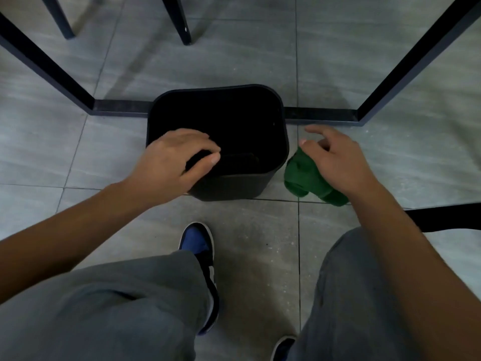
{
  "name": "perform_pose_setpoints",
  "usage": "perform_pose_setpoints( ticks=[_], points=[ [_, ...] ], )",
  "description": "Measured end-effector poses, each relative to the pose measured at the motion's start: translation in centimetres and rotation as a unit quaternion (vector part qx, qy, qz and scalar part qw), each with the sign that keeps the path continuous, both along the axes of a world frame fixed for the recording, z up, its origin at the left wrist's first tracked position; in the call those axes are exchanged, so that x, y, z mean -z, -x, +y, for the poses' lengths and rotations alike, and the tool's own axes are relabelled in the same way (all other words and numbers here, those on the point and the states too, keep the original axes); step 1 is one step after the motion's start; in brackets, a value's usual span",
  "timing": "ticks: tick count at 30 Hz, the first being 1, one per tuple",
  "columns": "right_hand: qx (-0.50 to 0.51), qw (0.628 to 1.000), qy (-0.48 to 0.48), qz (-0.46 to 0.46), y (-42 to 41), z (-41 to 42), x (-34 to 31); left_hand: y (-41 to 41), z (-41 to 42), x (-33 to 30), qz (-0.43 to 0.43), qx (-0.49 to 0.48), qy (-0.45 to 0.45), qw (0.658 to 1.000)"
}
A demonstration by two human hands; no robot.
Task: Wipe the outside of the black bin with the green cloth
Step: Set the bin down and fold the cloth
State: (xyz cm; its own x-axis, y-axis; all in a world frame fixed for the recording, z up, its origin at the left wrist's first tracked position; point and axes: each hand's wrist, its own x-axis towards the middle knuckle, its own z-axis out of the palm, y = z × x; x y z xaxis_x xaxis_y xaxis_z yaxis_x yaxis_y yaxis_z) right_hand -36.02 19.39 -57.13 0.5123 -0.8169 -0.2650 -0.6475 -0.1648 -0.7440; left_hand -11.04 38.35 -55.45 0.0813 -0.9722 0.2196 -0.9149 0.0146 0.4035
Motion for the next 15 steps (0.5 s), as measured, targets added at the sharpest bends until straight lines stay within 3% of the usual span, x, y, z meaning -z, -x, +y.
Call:
perform_pose_setpoints(
  ticks=[3,5,7,10,15],
  points=[
    [0.103,0.983,-0.061,-0.142,0.2,0.3,-2.2,2.1,-2.4,-2.8,0.175,-0.025,-0.076,0.981],
    [0.173,0.95,-0.111,-0.235,-0.4,0.7,-3.7,3.7,-4.0,-4.4,0.31,-0.021,-0.149,0.939],
    [0.235,0.908,-0.161,-0.307,-1.2,1.3,-4.8,5.0,-5.2,-5.4,0.386,-0.005,-0.198,0.901],
    [0.281,0.857,-0.208,-0.378,-2.5,2.6,-5.8,6.9,-6.7,-6.3,0.449,-0.009,-0.224,0.865],
    [0.303,0.801,-0.257,-0.447,-4.1,5.0,-6.3,7.7,-7.3,-5.6,0.423,-0.045,-0.126,0.896]
  ],
)
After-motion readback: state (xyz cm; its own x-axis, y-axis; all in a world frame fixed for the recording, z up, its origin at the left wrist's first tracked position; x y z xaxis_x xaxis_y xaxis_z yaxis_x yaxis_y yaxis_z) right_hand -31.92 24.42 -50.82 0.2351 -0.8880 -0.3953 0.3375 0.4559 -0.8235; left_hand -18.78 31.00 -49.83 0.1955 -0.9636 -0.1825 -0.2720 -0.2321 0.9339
